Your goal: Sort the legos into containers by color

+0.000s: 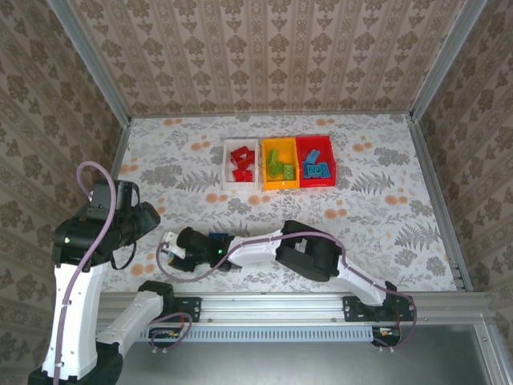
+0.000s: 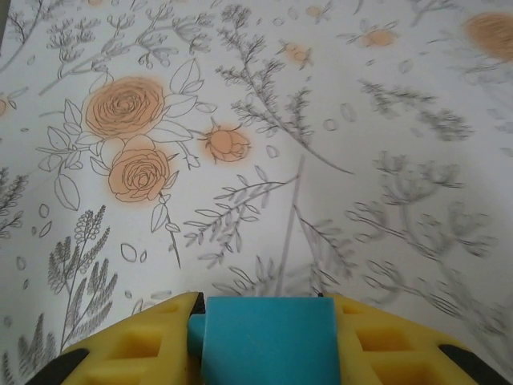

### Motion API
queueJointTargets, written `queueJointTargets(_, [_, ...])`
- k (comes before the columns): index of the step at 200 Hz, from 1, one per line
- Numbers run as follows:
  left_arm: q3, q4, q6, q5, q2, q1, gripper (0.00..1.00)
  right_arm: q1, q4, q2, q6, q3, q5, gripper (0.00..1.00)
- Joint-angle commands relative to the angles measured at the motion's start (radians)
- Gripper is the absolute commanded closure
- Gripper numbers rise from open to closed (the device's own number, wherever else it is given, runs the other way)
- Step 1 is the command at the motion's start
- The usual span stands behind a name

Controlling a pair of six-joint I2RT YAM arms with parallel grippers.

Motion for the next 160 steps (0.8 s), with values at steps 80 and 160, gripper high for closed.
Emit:
queueJointTargets(80, [-0.1,0.44,0.019,0.224,0.25,-0.148,0.5,-0.375,-0.005,-0.731,0.043,-0.497,0.177,0.72])
queueJointTargets(160, [0.117,0.796,0.142,0.254,0.759,-0.458,0.49,-0.849,-0.377,-0.79,0.312,-0.493,0.135,0.74])
